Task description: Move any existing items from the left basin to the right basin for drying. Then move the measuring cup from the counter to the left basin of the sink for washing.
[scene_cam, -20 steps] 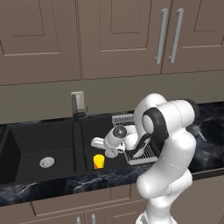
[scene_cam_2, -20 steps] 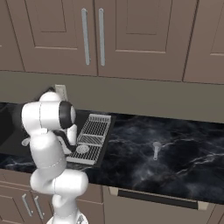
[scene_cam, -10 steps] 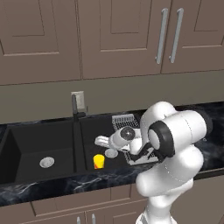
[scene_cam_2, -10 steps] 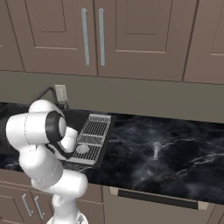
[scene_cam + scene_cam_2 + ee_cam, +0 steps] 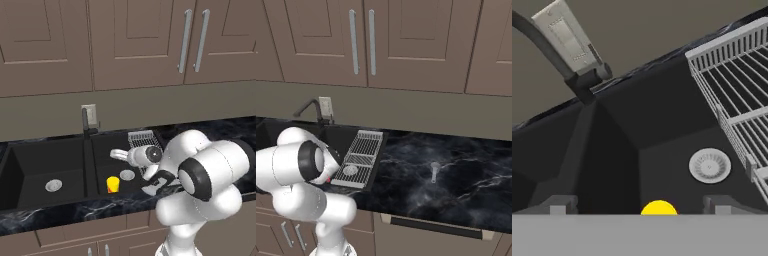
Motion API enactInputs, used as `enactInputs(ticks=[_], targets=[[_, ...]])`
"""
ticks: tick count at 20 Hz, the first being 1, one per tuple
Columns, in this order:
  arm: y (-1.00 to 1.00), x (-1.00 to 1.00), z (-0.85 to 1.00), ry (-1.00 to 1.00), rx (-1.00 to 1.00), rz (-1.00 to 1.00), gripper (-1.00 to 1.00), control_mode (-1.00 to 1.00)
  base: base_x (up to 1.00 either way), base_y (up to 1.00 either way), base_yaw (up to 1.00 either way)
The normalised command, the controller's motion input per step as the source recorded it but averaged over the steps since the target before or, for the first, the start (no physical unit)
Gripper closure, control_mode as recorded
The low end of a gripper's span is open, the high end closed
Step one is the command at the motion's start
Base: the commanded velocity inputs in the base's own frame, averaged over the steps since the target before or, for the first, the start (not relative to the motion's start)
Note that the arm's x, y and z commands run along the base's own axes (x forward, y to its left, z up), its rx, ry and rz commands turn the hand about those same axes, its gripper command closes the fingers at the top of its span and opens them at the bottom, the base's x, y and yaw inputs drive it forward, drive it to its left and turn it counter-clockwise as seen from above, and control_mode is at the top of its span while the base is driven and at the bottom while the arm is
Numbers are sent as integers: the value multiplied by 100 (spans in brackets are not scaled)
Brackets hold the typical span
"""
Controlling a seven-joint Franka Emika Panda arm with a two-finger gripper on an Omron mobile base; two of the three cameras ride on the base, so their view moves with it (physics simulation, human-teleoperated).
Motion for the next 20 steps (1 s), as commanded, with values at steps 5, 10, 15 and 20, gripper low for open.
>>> enactInputs(ticks=[5, 10, 15, 20], targets=[[0, 0, 81, 0, -3, 0, -100, -100, 0, 0, 0], [0, 0, 70, 1, -3, 0, -100, -100, 0, 0, 0], [0, 0, 66, 5, -4, 0, -100, -100, 0, 0, 0], [0, 0, 44, 5, -6, 0, -100, -100, 0, 0, 0]])
